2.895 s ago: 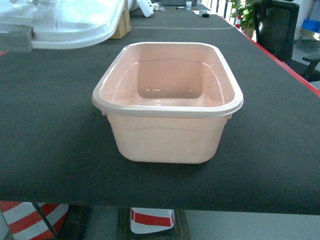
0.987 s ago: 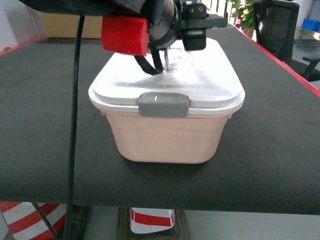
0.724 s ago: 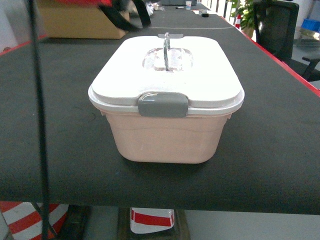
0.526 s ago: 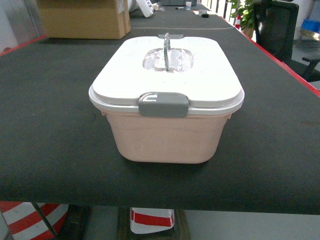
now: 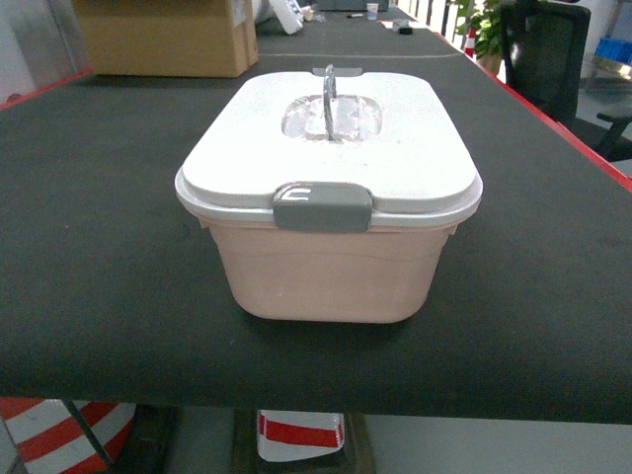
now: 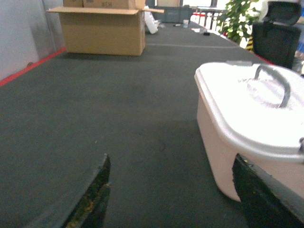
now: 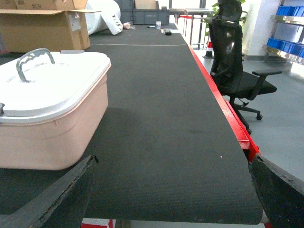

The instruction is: Pick capacitor and pack into box

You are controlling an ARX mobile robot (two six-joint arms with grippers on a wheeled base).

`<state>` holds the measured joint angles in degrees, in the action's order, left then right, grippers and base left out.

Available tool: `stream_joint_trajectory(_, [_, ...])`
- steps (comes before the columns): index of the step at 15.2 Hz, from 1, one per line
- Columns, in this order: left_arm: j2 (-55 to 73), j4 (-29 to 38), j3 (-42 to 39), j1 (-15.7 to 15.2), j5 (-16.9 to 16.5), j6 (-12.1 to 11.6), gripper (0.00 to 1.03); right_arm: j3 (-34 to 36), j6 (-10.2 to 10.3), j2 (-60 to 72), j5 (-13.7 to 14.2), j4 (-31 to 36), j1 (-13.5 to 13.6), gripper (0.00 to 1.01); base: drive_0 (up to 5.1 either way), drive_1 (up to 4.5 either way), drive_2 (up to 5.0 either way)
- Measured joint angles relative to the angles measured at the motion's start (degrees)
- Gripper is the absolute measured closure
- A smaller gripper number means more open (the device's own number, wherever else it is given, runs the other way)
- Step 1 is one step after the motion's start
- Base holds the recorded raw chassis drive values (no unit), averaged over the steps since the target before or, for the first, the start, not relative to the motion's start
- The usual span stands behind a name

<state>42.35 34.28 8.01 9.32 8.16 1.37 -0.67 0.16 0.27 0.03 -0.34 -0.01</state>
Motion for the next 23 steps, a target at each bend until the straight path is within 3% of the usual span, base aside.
stream_joint_trajectory(3, [-6.5,-3.4,-3.2,-3.3,-1.7,-0.3,0.68,0.0,0.0,0.0,0.0,0.0,0.0,0.03,0.0,0.00,0.0])
stream_joint_trajectory(5, [-11.3,-7.0,-4.9,-9.1,-7.9,-0.4,0.95,0.0,0.0,0.0,0.0,0.0,0.0,0.03,0.0,0.00,0.0])
stream_joint_trajectory(6, [-13.4,-8.5,-5.3,-9.7,-7.5,-0.4,1.01,0.0,0.0,0.0,0.0,0.0,0.0,0.03,0.0,0.00,0.0])
stream_joint_trajectory(8, [-16.2,-8.4,-7.3,-9.2,-8.2,-0.4,1.01,0.0,0.0,0.0,0.0,0.0,0.0,0.03,0.0,0.00,0.0])
stream_joint_trajectory(19, [-32.9,-25.1,-7.3,-9.3,-8.2,-0.4,1.01,0.0,0.0,0.0,0.0,0.0,0.0,0.03,0.0,0.00,0.0])
stream_joint_trajectory(20, [-39.7,-34.9,-7.2,-9.3,-8.2,-0.5,1.01,0.0,0.0,0.0,0.0,0.0,0.0,0.03,0.0,0.00,0.0])
stream_joint_trajectory(23, [-41.7,-34.8,-7.2,-9.3,-8.2,-0.5,1.01,0.0,0.0,0.0,0.0,0.1,0.0,0.03,0.0,0.00,0.0])
